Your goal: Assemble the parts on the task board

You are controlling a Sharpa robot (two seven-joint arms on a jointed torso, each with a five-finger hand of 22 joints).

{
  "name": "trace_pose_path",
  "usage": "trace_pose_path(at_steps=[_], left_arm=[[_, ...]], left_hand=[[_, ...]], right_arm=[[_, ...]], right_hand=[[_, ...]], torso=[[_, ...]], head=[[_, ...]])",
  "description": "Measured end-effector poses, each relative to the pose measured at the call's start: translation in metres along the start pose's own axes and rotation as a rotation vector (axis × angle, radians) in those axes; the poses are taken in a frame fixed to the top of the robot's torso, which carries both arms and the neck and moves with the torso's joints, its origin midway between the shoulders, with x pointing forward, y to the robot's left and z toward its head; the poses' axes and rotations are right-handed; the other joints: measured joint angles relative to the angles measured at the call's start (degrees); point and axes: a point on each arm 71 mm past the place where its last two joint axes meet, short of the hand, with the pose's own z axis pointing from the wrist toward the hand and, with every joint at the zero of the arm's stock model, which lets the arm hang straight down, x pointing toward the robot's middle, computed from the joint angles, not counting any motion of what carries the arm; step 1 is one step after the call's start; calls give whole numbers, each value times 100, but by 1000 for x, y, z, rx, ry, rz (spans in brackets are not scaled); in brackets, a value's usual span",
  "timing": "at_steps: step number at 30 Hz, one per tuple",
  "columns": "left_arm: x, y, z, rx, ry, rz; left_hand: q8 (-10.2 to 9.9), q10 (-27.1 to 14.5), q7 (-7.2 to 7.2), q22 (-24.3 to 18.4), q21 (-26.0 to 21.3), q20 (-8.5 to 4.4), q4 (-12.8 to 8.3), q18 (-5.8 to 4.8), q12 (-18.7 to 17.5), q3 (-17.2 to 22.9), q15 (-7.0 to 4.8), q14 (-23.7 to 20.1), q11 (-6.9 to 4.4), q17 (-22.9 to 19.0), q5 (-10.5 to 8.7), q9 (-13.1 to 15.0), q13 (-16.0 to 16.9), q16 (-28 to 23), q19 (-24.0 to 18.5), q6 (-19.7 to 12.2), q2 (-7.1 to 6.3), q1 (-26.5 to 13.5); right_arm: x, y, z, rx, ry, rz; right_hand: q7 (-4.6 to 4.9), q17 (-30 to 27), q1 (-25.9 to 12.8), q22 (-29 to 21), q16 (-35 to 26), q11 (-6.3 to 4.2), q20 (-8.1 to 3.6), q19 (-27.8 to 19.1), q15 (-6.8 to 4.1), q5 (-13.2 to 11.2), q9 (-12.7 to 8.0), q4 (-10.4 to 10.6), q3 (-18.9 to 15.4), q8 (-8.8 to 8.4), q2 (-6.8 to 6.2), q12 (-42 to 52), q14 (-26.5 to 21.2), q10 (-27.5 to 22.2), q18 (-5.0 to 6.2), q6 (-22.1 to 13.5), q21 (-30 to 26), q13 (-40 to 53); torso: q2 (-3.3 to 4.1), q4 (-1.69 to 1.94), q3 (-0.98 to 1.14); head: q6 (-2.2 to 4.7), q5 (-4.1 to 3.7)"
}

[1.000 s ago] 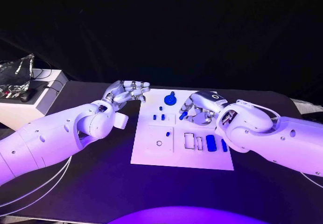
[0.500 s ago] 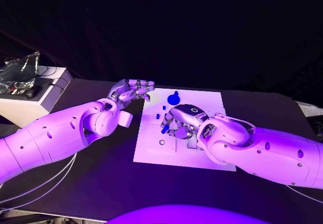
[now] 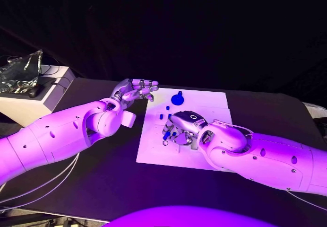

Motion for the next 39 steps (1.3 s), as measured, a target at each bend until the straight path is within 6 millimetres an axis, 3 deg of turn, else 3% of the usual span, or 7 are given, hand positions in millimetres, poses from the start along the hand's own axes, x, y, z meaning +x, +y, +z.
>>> trace_pose_path(at_steps=[9,39], left_arm=[[0,0,0,0,0,0],[-1,0,-1,-1,-2,2]], left_hand=[[0,0,0,-1,0,0,0,0,0,0,0,0,0,0,0,0,0,0,0,0,0,0],[0,0,0,37,-45,0,0,0,0,0,0,0,0,-6,0,0,0,0,0,0,0,0]], right_arm=[[7,1,-1,-3,19,-5],[12,2,-2,-11,31,-16]], right_hand=[[0,0,-17,-1,0,0,20,-19,0,-5,0,-8,-9,-2,17,-6,0,0,2,-1,0,0],[-2,-5,-40,3,0,0,22,-19,1,21,-9,-50,-16,-25,40,-6,0,0,16,-21,0,0]], torso=[[6,-3,8],[-1,-2,-1]], head=[[-36,20],[-120,58]])
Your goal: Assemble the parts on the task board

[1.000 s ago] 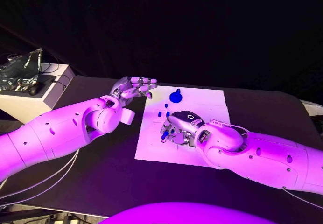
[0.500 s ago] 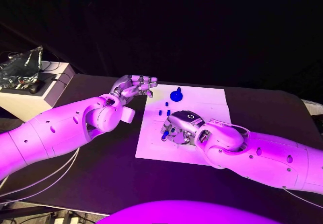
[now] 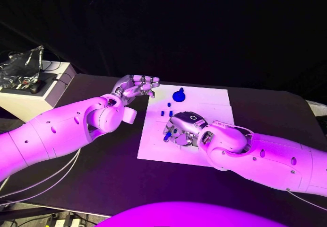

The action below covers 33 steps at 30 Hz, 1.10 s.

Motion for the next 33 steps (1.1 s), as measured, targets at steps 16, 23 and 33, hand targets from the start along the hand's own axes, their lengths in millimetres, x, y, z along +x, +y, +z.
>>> trace_pose_path(at_steps=[16,23,33], left_arm=[[0,0,0,-2,-1,0],[0,0,0,-2,-1,1],[0,0,0,-3,-1,1]], left_hand=[[0,0,0,-1,0,0,0,0,0,0,0,0,0,1,0,0,0,0,0,0,0,0],[0,0,0,-2,0,0,0,0,0,0,0,0,0,1,0,0,0,0,0,0,0,0],[0,0,0,-2,0,0,0,0,0,0,0,0,0,1,0,0,0,0,0,0,0,0]], right_arm=[[4,-1,-3,3,11,-3],[4,-1,-3,1,11,-6],[6,0,1,3,19,-10]], right_hand=[[12,0,0,-1,0,0,-12,-33,0,-26,5,-8,-10,24,0,0,0,0,9,10,0,0],[12,-7,-1,-1,0,0,-11,-33,0,-17,4,-14,-17,23,0,0,0,0,9,10,0,0],[121,-27,-153,-2,0,-7,79,-123,92,629,-65,98,-318,28,-64,81,-32,-177,73,-351,-204,47]], torso=[[0,-3,1],[-1,-6,1],[-1,-7,-1]], head=[[-19,18],[-19,19],[-12,12]])
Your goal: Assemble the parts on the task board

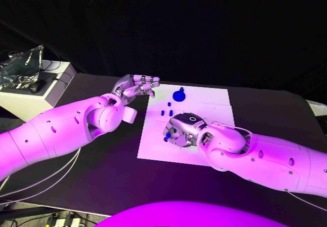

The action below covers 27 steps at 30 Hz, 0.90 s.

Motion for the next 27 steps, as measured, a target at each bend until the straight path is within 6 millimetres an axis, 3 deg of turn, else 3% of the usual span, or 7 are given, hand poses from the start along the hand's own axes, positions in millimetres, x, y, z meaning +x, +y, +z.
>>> trace_pose_path(at_steps=[9,12,14,20,22,27], left_arm=[[2,0,0,0,6,-2],[3,0,0,1,7,-3],[3,-1,0,1,7,-3],[3,-1,0,1,7,-3],[2,-1,0,1,6,-2],[1,0,0,0,3,-1]], left_hand=[[0,0,0,45,-45,-21,-16,0,0,16,0,0,0,0,0,0,0,0,21,0,0,0],[0,0,0,45,-45,-21,-16,0,1,16,0,0,0,0,0,0,0,0,21,0,0,0],[0,0,0,52,-45,-21,-16,0,22,16,0,0,0,0,0,0,0,0,21,0,0,0],[0,0,0,52,-44,-21,-16,0,22,16,0,0,0,1,0,0,0,0,21,0,0,0],[0,0,0,52,-44,-21,-16,0,22,16,0,0,0,1,0,0,0,0,21,0,0,0],[0,0,0,52,-44,-21,-15,0,21,16,0,0,0,1,0,0,0,0,21,0,0,0]], right_arm=[[3,3,2,2,14,-1],[3,3,2,5,15,-1],[3,3,1,5,14,0],[1,3,-5,7,0,8],[-1,2,-9,11,-12,11],[-8,-2,-18,22,-60,25]], right_hand=[[23,-57,-92,-24,0,138,115,73,71,-10,-8,303,-947,-4,-282,-11,7,-574,170,-474,-290,-33],[16,-75,100,-46,0,118,145,151,74,13,-8,448,-1557,-4,-226,-11,9,-656,190,-606,-440,-32],[13,-78,163,-34,0,145,133,177,94,15,-11,511,-1785,-4,-217,-11,-11,-698,190,-621,-508,-32],[-18,-92,262,2,0,162,152,199,94,15,-11,633,-1977,-4,-258,-10,-11,-887,189,-695,-641,-32],[-19,-114,337,2,-56,193,164,211,115,15,-11,688,-1985,-4,-334,-10,-33,-1016,184,-733,-685,-32],[-27,-176,482,-49,-202,247,202,254,145,38,-11,1087,-1875,-4,-570,36,-21,-1260,181,-844,-874,-32]], torso=[[1,5,-2],[1,4,-2],[1,4,-1],[-1,8,4],[-3,7,7],[-7,-1,10]], head=[[-12,-9],[-13,-6],[-14,-5],[-5,-2],[3,-2],[37,-18]])
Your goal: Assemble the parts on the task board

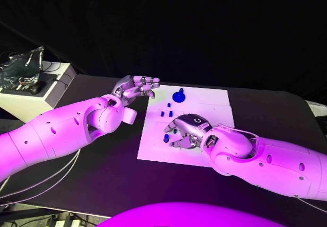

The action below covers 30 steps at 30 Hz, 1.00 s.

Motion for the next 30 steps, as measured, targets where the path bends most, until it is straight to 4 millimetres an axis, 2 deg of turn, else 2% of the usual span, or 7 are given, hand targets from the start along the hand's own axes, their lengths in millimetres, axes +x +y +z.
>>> trace_pose_path(at_steps=[5,10,15,19,21,24,30], left_arm=[[0,1,0,-2,-1,0],[0,3,-1,-6,-2,-2],[-2,8,-5,-17,-4,-5],[-2,11,-8,-24,-3,-8],[-2,12,-9,-25,-2,-9],[-2,13,-10,-27,-2,-10],[-4,15,-14,-36,-5,-12]], left_hand=[[0,0,0,3,0,0,0,0,0,0,0,0,0,0,0,0,0,0,0,0,0,0],[0,0,0,5,0,0,0,0,0,0,0,0,0,0,0,0,0,0,0,0,0,0],[0,0,0,17,-23,0,0,0,0,0,0,0,0,0,0,0,0,0,0,0,0,0],[0,0,31,16,-23,21,0,-1,0,0,0,0,0,0,0,0,0,0,21,-31,32,-32],[0,0,31,17,-22,21,0,0,27,0,0,0,0,0,0,0,0,0,21,-31,34,-42],[0,50,39,17,-46,21,26,-1,57,-26,0,0,-44,0,0,0,2,0,21,-81,3,-74],[0,289,31,-14,-106,-51,81,-1,496,-81,-53,53,-146,0,0,0,83,-24,93,-236,-10,-87]], right_arm=[[-14,-8,-10,17,-71,25],[-40,-35,-24,85,-140,105],[-67,-75,-48,216,-178,259],[-77,-100,-67,326,-173,371],[-79,-110,-76,376,-151,412],[-78,-119,-85,441,-110,445],[-69,-130,-101,591,31,456]], right_hand=[[-11,-11,81,-50,-53,-53,-30,89,1,23,0,176,15,0,-77,93,2,131,-9,-13,-130,0],[239,29,60,50,-45,-73,-61,120,-25,36,4,-173,203,0,235,113,28,709,-50,-52,-130,1],[43,121,-122,51,115,-171,-181,204,-246,107,48,-184,264,155,399,545,135,1370,-119,283,-103,154],[-151,226,-752,51,269,-321,-441,265,-400,472,175,-73,-281,368,490,1981,202,1585,-299,621,222,1498],[-251,417,-1015,51,510,-526,-569,353,-484,712,393,-16,-505,454,713,3647,137,1472,-416,720,834,3337],[-337,954,-1303,51,892,-788,-606,427,-547,1150,618,115,-680,492,847,4718,71,1556,-497,805,1534,4667],[-399,1697,-1572,50,1246,-851,-557,430,-536,1318,1427,378,-1172,511,971,5123,59,1732,-497,826,2371,6025]], torso=[[0,-1,2],[-4,-3,2],[-12,-14,3],[-21,-36,8],[-29,-53,12],[-36,-76,15],[-65,-112,26]], head=[[55,-55],[129,-134],[190,-241],[236,-347],[253,-406],[264,-450],[248,-550]])
